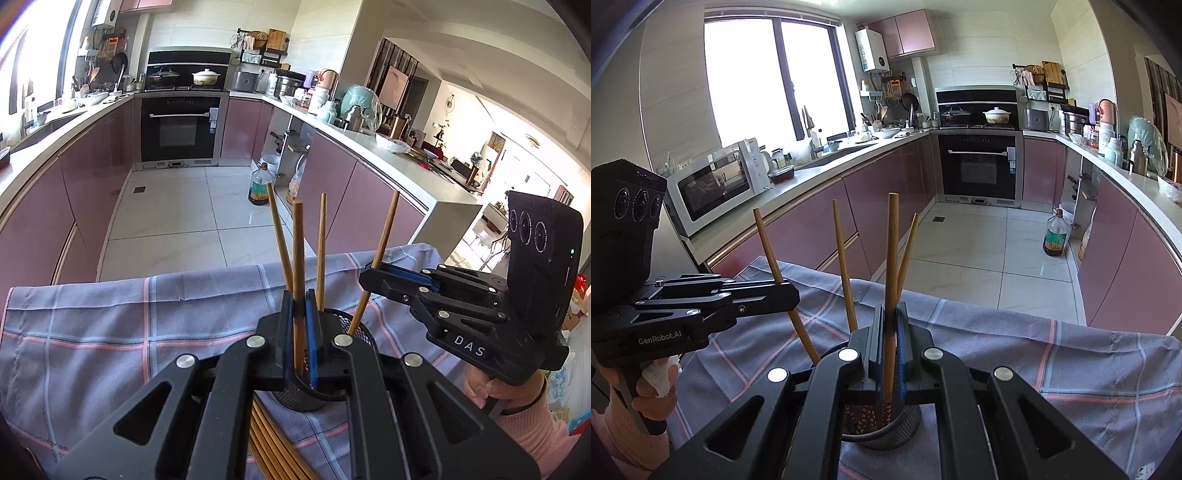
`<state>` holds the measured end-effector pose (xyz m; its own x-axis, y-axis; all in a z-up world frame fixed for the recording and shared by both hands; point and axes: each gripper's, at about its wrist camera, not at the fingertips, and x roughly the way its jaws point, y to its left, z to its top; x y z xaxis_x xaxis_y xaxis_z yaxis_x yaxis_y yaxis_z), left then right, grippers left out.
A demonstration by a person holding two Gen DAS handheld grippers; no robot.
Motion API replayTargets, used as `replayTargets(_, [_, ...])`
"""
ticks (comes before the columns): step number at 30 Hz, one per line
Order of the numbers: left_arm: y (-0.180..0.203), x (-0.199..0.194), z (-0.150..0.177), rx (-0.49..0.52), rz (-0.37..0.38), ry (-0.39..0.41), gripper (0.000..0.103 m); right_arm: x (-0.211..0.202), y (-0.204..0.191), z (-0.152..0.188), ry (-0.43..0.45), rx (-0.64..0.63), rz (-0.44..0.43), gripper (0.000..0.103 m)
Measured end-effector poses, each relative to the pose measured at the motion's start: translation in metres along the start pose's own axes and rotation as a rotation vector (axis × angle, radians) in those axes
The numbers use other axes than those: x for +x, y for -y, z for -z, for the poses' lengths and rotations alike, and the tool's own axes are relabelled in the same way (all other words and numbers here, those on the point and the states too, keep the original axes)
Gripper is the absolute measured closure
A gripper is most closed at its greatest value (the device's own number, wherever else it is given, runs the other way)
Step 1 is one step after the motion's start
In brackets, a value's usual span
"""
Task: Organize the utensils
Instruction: 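Drop the right tool's chopstick into the mesh cup and open while the left tool releases its own, then withdraw both tools from the cup back toward the chopstick pile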
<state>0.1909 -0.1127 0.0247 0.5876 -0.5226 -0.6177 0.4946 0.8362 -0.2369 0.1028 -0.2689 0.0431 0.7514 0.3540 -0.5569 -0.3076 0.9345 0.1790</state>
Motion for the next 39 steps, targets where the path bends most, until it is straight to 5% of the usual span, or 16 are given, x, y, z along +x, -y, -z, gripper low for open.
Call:
replayTargets(13, [-0.008,0.0,0.0,-0.023,-0.08,0.023,0.092,0.006,0.004,0.003,0.011,0.026,0.016,0.089])
replayTargets(17, [-0.007,-0.014,0.007,-0.019,-0.144,0.063,0.077,-0.002,0.0,0.005,0.034,0.014,0.014,0.069])
replayTargets(28, [-0.003,-0.057,0.032,0.001,-0.286,0.148,0.06,-0.026,-0.023,0.017,0.076,-0.028,-0.019,0.058])
replayTargets(36, [-0.003,-0.07,0.057,-0.009,-0.305,0.142,0.054,-0.043,-0.046,0.038,0.069,-0.067,-0.079,0.055])
replayTargets(39, [-0.004,-0.077,0.066,-0.01,-0.314,0.144,0.044,-0.044,-0.054,0.047,0.051,-0.08,-0.096,0.053])
